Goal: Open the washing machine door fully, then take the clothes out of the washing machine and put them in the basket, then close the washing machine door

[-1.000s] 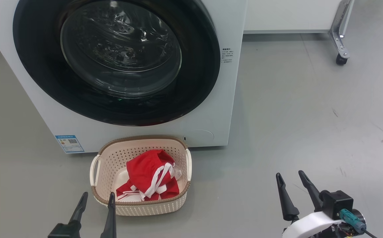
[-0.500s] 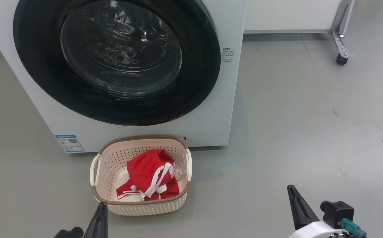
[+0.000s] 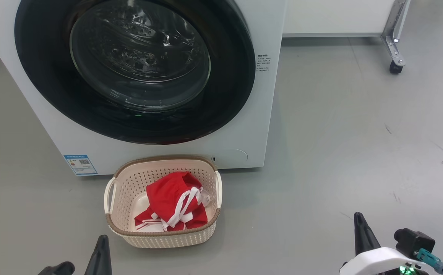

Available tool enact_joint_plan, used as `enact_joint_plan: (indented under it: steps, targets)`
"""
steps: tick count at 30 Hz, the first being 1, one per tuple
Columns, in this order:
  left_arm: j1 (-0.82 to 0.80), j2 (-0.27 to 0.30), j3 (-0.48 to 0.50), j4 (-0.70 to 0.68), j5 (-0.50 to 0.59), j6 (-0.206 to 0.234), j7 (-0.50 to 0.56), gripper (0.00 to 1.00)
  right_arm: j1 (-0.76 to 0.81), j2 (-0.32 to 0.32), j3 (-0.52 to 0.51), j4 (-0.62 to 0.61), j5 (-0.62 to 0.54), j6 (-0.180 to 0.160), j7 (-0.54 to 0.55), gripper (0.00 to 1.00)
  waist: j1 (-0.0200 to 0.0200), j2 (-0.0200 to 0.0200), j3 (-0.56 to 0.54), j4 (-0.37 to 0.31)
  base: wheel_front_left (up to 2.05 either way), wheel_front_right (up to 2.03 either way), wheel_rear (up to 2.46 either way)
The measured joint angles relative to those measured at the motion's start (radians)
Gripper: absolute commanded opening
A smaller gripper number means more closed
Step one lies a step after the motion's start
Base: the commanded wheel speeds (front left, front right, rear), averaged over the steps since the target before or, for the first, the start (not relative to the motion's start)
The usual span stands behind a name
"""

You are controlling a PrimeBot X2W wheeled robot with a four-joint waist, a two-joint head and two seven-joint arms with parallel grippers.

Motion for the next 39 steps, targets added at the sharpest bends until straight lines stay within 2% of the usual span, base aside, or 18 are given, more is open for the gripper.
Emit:
enact_joint_plan:
  steps: [18,39]
  targets:
    - [-0.033,0.001,0.047,0.023,-0.224,-0.027,0.051,0.00,-0.019,-0.002,-0.053,-0.008,0.224,0.017,0.059,0.00,0.0000,0.0000,0.004,0.001,0.00,0.00,0.00]
    - [-0.094,0.004,0.098,0.067,-0.512,-0.078,0.104,0.00,-0.058,-0.013,-0.120,-0.012,0.510,0.035,0.131,0.00,0.0000,0.0000,0.008,0.002,0.00,0.00,0.00]
